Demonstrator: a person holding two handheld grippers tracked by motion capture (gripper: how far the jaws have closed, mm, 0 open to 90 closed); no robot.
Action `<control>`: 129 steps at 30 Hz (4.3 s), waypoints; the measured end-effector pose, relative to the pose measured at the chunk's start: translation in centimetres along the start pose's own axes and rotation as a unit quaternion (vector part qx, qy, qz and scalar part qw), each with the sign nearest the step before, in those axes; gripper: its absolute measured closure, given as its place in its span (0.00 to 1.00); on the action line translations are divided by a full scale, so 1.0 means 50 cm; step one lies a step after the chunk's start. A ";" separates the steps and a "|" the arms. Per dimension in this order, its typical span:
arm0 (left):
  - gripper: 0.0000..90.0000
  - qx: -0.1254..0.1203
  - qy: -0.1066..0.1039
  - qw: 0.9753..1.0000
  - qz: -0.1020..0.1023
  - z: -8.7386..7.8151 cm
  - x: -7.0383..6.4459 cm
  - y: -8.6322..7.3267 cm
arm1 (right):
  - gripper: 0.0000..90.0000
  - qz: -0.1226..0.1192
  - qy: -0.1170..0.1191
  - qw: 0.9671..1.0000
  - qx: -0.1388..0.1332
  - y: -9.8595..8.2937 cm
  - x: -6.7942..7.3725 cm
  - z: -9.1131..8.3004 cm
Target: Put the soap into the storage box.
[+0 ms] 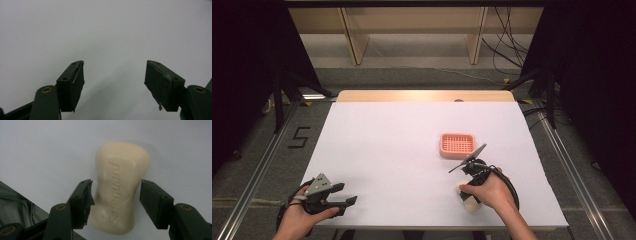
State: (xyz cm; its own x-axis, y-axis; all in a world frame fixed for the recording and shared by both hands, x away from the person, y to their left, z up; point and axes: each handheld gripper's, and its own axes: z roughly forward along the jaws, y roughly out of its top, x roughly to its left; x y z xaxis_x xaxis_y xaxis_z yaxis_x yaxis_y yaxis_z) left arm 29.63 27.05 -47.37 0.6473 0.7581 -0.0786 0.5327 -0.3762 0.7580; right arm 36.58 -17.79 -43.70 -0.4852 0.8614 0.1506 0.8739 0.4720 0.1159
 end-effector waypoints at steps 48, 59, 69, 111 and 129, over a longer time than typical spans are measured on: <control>0.35 -0.007 0.001 1.000 0.011 0.003 0.000 -0.001 | 0.56 -0.160 -0.014 0.987 0.021 0.002 -0.015 0.020; 0.35 -0.008 -0.004 1.000 0.009 0.007 -0.001 -0.002 | 0.56 -0.255 -0.017 0.967 -0.004 -0.005 -0.028 -0.001; 0.35 -0.006 -0.001 1.000 0.011 0.007 0.000 -0.002 | 0.56 -0.390 -0.012 0.921 -0.009 -0.013 -0.014 -0.011; 0.35 -0.007 -0.001 1.000 0.004 0.006 -0.001 -0.002 | 0.56 -0.415 -0.046 0.908 0.015 0.002 -0.067 -0.057; 0.35 -0.005 0.001 1.000 0.012 0.005 0.002 -0.001 | 0.56 -0.429 -0.051 0.902 0.015 0.036 -0.071 -0.071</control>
State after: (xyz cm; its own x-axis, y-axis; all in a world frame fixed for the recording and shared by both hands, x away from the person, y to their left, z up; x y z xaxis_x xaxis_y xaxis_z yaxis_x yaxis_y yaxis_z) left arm 29.80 27.01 -47.58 0.6595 0.7494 -0.0588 0.5114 -0.3900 0.7657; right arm 39.76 -20.68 -40.55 -0.9792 0.1891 -0.0731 0.1797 0.9765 0.1191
